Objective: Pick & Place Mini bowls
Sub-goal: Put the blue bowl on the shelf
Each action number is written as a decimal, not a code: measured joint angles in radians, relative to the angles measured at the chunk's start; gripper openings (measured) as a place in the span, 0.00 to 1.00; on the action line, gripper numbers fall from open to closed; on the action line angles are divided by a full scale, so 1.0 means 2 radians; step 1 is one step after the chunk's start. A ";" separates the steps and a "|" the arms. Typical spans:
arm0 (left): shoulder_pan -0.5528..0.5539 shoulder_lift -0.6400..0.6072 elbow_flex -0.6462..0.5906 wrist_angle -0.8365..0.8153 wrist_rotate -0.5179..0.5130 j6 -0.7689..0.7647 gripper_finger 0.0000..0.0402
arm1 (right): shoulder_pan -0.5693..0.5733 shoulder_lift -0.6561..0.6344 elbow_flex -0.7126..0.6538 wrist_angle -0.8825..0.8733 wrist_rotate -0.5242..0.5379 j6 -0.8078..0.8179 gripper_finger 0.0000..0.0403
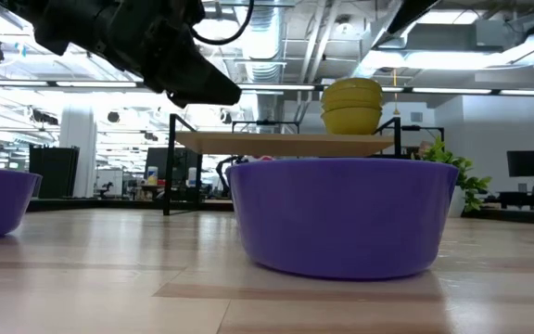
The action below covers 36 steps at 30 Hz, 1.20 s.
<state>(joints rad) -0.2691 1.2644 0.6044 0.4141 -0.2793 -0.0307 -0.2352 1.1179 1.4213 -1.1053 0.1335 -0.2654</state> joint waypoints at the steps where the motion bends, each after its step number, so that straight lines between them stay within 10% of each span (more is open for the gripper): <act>1: 0.000 0.000 0.000 -0.003 0.000 0.000 0.30 | 0.002 -0.015 -0.013 0.011 -0.022 0.005 0.36; 8: 0.000 0.000 0.000 -0.062 -0.023 -0.032 0.30 | 0.051 -0.094 -0.160 0.168 -0.145 0.050 0.31; 20: 0.000 0.018 0.000 -0.062 0.062 -0.054 0.30 | 0.224 -0.052 -0.427 0.641 -0.100 0.196 0.28; 36: -0.002 0.121 0.047 0.018 0.171 0.060 0.30 | 0.239 -0.008 -0.431 0.609 -0.079 0.194 0.28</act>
<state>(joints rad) -0.2734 1.5054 0.6975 0.4507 0.0631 0.0898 0.2420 1.1012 0.5598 0.1131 -0.0246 0.1230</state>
